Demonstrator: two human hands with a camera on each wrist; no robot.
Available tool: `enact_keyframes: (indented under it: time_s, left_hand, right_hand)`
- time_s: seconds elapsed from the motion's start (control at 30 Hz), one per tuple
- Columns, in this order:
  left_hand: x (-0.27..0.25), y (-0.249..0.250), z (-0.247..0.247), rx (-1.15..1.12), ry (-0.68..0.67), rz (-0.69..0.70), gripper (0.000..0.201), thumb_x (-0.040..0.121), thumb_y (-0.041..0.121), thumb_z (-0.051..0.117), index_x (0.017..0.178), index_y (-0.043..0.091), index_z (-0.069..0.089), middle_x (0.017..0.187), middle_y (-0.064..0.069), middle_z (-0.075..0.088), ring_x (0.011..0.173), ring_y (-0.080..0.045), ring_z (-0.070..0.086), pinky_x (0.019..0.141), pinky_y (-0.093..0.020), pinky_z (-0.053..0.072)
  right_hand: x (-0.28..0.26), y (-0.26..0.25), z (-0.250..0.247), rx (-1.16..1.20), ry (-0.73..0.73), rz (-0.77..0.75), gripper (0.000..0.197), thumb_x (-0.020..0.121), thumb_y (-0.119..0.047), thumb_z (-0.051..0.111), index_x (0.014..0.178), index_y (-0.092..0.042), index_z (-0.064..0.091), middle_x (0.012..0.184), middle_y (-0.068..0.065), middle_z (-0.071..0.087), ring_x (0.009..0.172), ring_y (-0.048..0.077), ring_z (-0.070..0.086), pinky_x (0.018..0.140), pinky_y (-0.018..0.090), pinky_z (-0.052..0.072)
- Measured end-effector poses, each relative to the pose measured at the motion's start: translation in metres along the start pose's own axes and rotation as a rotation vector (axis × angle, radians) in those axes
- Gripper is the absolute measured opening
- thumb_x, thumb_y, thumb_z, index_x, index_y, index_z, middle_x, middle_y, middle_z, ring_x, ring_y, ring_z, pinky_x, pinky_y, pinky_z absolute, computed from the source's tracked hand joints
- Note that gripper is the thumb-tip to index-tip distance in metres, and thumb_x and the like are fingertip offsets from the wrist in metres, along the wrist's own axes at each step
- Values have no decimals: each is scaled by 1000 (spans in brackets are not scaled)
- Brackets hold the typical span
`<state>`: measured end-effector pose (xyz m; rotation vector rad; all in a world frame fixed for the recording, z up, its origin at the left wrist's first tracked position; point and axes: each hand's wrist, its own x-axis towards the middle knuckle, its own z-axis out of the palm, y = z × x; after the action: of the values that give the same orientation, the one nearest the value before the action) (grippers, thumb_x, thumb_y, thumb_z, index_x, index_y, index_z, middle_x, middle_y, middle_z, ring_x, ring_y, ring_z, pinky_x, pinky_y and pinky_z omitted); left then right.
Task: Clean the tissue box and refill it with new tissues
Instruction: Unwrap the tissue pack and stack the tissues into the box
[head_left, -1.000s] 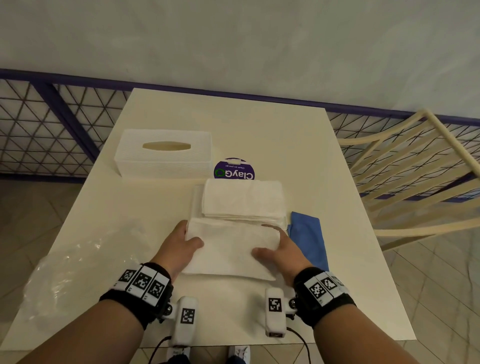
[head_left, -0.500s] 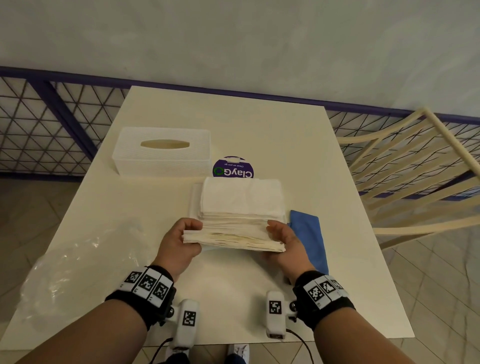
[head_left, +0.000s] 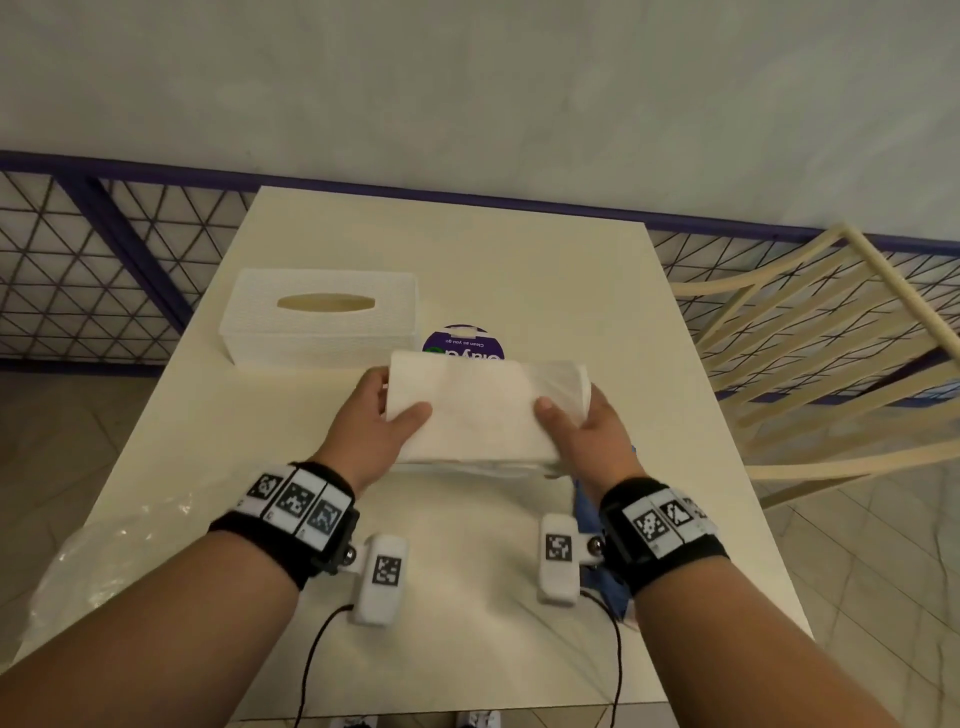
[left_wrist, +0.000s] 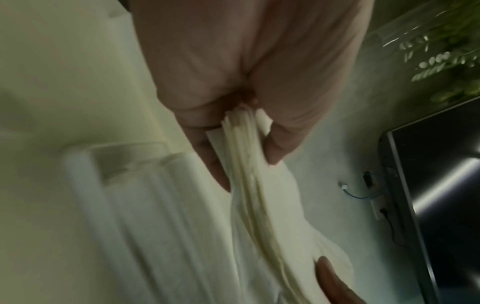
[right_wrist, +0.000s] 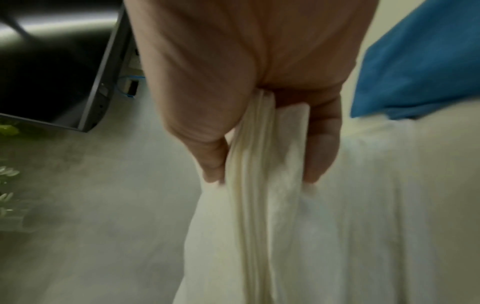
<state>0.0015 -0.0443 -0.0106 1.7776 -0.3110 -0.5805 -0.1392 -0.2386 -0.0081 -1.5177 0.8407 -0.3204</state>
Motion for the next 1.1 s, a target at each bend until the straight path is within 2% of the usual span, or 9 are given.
enact_keyframes:
  time_s: [0.07,0.2,0.47,0.57,0.7,0.77,0.83,0.97,1.1]
  left_hand:
    - [18,8,2,27,26,-18,47,85,22,68,126,25,45,114,2,63,103,-17,62,93,-40,51]
    - [42,11,6,61,67,-59,54,82,21,71,129,25,44,117,-1,63,105,-20,61,95,-45,50]
    - [51,2,16,162,109,-72,56,80,19,72,129,20,45,115,-2,61,102,-20,60,93,-40,50]
    - [47,-3,15,317,117,-68,70,79,21,73,139,18,36,132,-5,47,106,-18,56,93,-33,47]
    - [36,0,16,627,154,160,63,85,26,64,141,19,37,145,-6,31,126,-24,43,107,-38,35]
    - [31,3,21,802,87,335,55,90,27,55,142,18,39,151,-4,28,137,-24,29,114,-40,21]
    - [28,2,30,985,-80,398,56,96,34,42,148,19,27,159,-3,13,146,-23,6,118,-41,4]
    - [29,-22,41,1260,-409,198,69,98,51,21,151,21,-11,157,-3,-22,145,-22,-20,116,-44,-12]
    - [25,-40,39,1306,-486,147,77,95,57,22,146,24,-25,153,0,-33,142,-19,-27,117,-46,-10]
  right_hand:
    - [15,-15,0,-99,29,-7,32,87,-37,64,113,-24,51,107,7,64,91,28,66,55,41,58]
    - [42,-24,-1,-222,93,-44,36,82,-31,70,111,-17,54,107,10,66,93,29,65,81,46,57]
    - [59,-18,3,-332,109,-30,55,78,-22,75,126,-14,50,115,9,64,100,27,63,91,45,53]
    - [59,-9,1,-389,86,38,72,79,-26,75,140,-18,39,131,8,55,112,26,59,98,38,49]
    - [57,-9,0,-506,208,-49,57,87,-24,65,139,-19,43,141,8,45,127,25,47,106,33,39]
    - [50,-12,9,-571,220,-170,42,90,-19,58,132,-17,52,139,7,47,128,23,44,106,28,33]
    - [42,-12,25,-651,104,-254,38,93,-15,52,131,-14,54,141,7,47,133,23,40,108,24,27]
    - [41,9,48,-971,-223,-184,51,100,-21,36,149,-14,26,160,11,14,148,28,7,120,36,10]
    - [44,22,50,-1049,-285,-108,56,101,-24,29,153,-18,8,162,8,-3,149,27,-5,120,41,4]
